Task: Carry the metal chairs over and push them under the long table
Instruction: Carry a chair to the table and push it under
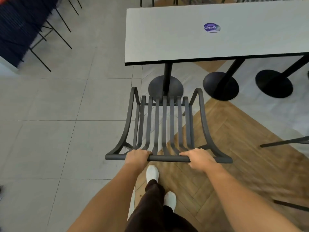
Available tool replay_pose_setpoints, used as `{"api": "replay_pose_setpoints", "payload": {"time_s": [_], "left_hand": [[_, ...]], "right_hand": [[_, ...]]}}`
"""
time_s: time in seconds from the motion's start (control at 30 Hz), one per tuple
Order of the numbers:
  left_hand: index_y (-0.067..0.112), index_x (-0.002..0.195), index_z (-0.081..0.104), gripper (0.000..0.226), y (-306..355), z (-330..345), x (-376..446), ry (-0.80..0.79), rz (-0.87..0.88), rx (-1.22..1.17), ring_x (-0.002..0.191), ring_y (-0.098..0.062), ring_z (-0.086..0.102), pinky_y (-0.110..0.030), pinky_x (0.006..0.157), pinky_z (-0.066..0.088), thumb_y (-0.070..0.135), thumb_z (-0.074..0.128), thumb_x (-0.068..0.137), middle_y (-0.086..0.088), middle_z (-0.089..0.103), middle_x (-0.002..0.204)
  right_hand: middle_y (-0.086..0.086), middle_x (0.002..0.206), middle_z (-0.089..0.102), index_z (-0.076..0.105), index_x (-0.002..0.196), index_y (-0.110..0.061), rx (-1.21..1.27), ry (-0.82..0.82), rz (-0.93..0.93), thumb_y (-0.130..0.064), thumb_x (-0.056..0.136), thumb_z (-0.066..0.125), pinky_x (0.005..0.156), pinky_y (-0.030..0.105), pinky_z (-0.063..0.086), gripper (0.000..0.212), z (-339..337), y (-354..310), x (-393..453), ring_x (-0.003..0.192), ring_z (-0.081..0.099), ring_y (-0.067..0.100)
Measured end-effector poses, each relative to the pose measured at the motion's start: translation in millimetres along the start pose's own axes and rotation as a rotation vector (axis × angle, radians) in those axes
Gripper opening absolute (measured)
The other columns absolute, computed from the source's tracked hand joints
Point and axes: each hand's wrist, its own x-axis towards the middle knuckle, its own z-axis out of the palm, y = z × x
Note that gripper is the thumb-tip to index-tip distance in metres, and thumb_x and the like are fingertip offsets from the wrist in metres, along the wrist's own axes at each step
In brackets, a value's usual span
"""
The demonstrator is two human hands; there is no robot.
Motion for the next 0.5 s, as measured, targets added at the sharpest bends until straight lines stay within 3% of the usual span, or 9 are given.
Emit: {"api": "replay_pose_setpoints", "payload": {"time_s": [0.5], "left_hand": [[0.036,0.135,0.055,0.035,-18.4,-64.0,106.2,0.023,-0.028,0.003,0.092,-0.023,0.066,-0.037,0.077,0.059,0.020,0.050,0.104,0.000,0.067,0.103]], "right_hand": [[-0.002,0.128,0.066,0.045,0.144,-0.054,-0.045,0.000,0.012,-0.024,0.096,0.055,0.094,0.042,0.053,0.058,-86.9,35.8,98.4,0.115,0.063,0.025]]}}
